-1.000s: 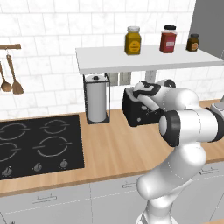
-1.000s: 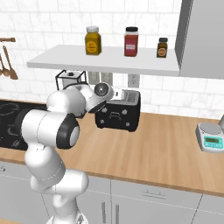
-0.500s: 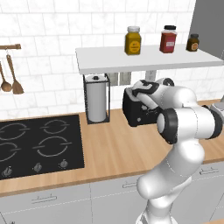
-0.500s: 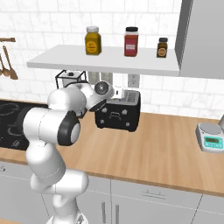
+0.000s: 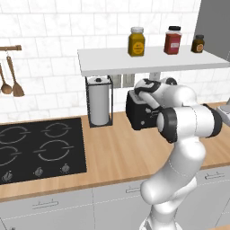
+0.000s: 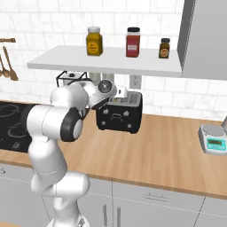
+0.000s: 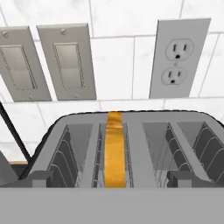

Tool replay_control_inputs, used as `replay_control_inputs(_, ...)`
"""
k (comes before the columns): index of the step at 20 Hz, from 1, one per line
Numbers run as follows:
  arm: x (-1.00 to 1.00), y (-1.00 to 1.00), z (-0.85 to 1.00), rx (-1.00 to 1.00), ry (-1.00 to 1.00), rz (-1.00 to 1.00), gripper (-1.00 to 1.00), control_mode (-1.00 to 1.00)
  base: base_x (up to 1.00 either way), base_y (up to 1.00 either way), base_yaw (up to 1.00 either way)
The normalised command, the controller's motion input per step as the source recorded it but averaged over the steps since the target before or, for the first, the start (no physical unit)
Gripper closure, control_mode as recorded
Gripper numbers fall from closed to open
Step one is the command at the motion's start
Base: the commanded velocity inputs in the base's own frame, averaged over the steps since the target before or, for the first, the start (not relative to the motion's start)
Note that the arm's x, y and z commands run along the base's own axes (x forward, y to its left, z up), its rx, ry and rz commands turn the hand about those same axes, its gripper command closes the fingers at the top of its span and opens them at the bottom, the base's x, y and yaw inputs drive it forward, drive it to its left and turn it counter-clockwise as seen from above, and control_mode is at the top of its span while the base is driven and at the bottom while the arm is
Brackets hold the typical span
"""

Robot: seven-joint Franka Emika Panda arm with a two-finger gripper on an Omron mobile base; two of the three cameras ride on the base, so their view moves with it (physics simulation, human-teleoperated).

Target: Start the toaster. Once the lever pops up, take the bread to the plate on the dining counter.

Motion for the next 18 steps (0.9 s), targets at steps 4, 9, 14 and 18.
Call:
replay_control_inputs(4,0.06,-0.09,-0.18,0.05,0.04,0.00,-1.00,-1.00,0.00,0.00,0.00)
replay_control_inputs(9,0.00,-0.01,-0.19,0.01,0.08,0.00,-1.00,-1.00,0.00,0.00,0.00)
replay_control_inputs(14,0.00,0.00,-0.03,0.00,0.05,0.00,-1.00,-1.00,0.00,0.00,0.00)
replay_control_inputs(18,0.00,0.00,0.00,0.00,0.00,0.00,-1.00,-1.00,0.00,0.00,0.00)
